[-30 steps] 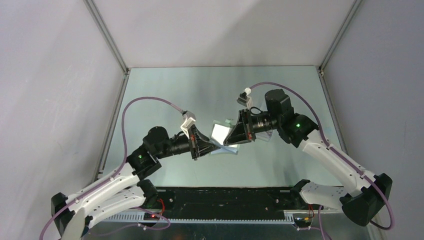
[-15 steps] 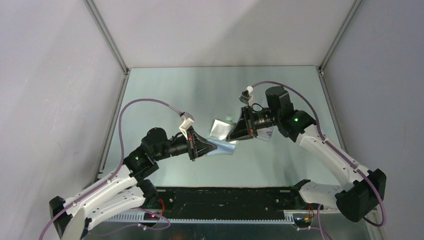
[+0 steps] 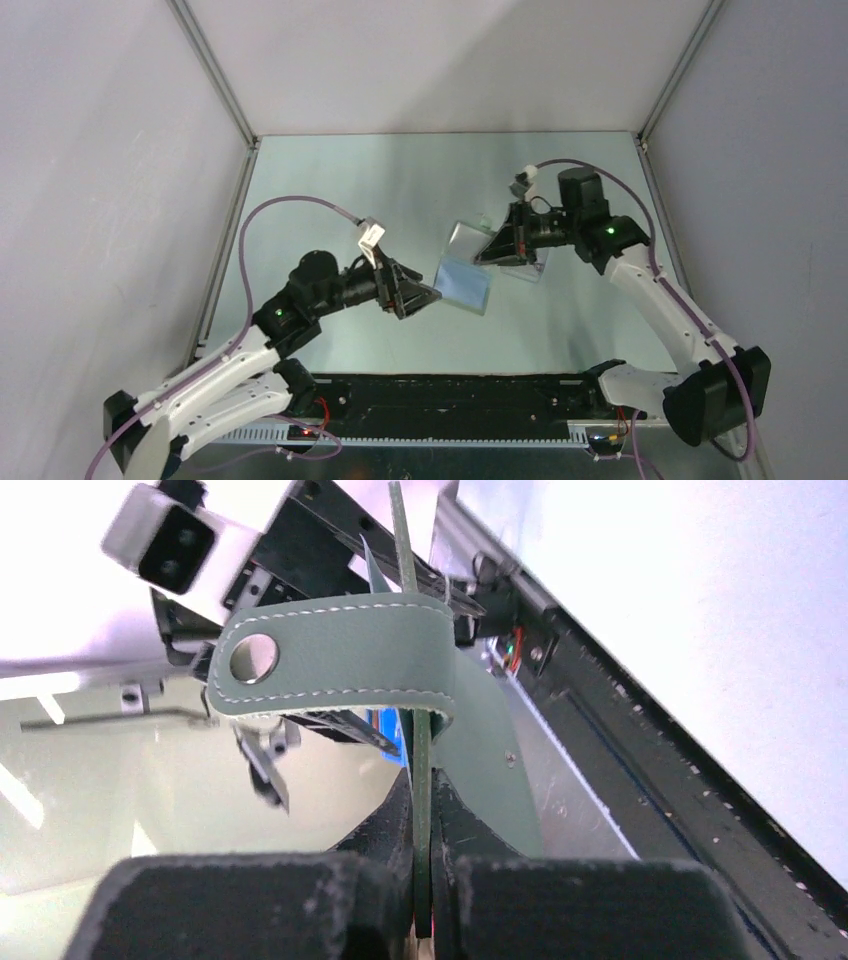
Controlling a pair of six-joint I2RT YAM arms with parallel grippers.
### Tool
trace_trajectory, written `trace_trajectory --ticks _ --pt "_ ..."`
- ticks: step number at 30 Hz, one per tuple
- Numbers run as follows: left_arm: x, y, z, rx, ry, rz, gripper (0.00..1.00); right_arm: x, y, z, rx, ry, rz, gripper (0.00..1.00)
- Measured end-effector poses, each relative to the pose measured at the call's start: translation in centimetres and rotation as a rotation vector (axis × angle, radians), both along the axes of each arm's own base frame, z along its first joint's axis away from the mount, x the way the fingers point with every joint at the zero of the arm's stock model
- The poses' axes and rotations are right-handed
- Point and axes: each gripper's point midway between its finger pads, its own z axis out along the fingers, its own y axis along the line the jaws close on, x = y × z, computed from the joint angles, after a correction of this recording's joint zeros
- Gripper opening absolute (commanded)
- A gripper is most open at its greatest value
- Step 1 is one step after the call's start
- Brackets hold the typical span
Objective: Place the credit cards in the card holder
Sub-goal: Open the card holder.
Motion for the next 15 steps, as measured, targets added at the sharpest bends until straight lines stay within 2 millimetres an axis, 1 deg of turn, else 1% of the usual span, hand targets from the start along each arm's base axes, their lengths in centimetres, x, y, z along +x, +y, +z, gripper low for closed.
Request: trace_trajectory --ticks 1,3,5,7,9,13,15 --pt "0.4 -0.2 -0.4 0.006 0.028 0.01 0.94 0.6 -0.8 0.1 -0.007 -0.006 -0.04 0.0" --pt "1.4 -0.9 -1.9 0.038 0.101 0.021 0.95 1.6 -2.4 0.3 -0.023 -0.024 -0.119 0.0" --pt "2.5 -1.9 -3.3 0.075 0.177 0.022 0.96 2.2 -4.0 0.5 -0.044 -0.049 -0.198 0.0" --pt "3.6 -3.2 -5.4 0.127 0.262 0.018 0.96 2.7 -6.1 0.6 -0.073 -0.071 -0.293 0.0" --pt "4.6 -4.4 -6.7 0.166 0.325 0.01 0.96 3.1 -8.0 0.5 -0.107 -0.086 -0.377 0.0" --pt "7.2 -7.4 -7.5 0.196 0.387 -0.003 0.95 4.0 -13.0 -0.8 -0.221 -0.085 -0.599 0.0" --pt "8.8 -8.9 -7.8 0.204 0.402 -0.004 0.94 3.9 -14.5 -1.5 -0.277 -0.077 -0.67 0.0"
